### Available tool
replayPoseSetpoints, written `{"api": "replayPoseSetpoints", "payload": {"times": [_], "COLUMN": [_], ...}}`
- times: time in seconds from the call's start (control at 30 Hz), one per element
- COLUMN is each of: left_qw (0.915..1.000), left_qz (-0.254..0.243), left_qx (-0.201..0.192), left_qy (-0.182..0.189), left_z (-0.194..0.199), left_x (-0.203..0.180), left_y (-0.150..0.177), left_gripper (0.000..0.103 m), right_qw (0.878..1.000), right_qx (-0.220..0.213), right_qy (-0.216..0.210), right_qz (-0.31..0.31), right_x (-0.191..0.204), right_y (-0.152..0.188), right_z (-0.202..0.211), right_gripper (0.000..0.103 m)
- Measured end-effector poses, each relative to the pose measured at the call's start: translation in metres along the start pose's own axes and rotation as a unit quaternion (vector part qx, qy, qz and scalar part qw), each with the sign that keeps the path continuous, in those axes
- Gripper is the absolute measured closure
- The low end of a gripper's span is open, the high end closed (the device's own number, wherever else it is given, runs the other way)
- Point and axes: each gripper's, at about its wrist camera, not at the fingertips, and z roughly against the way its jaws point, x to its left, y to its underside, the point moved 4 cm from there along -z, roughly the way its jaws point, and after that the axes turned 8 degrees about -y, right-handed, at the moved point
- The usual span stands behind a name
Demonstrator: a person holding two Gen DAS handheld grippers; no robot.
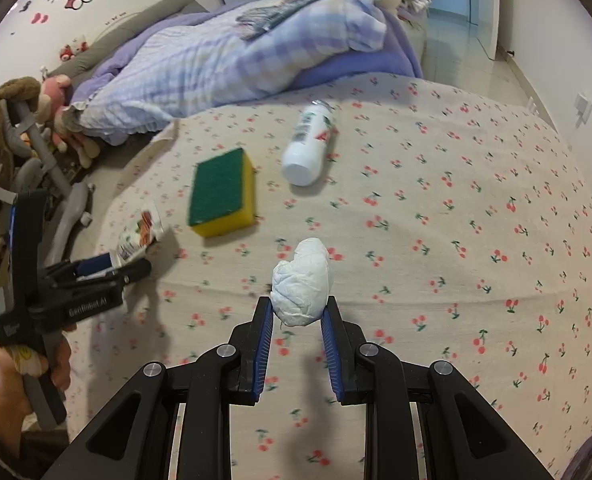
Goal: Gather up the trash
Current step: 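Grasp the pecan snack wrapper with the left tool while the right tool holds the tissue, then carry both items over the bin and open the left tool to drop the wrapper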
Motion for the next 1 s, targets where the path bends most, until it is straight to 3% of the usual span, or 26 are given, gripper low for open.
{"api": "replayPoseSetpoints", "payload": {"times": [0.4,1.0], "left_qw": [0.9996,0.9934], "left_qz": [0.014,0.114], "left_qx": [-0.01,-0.013], "left_qy": [0.021,-0.001], "left_z": [0.045,0.065], "left_x": [0.034,0.154], "left_y": [0.034,0.086], "left_gripper": [0.035,0.035], "right_qw": [0.999,0.993], "right_qx": [0.0,0.021], "right_qy": [-0.045,-0.086], "right_qz": [0.005,0.074], "right_x": [0.048,0.143], "right_y": [0.009,0.014], "right_z": [0.006,-0.024], "right_gripper": [0.078,0.078]}}
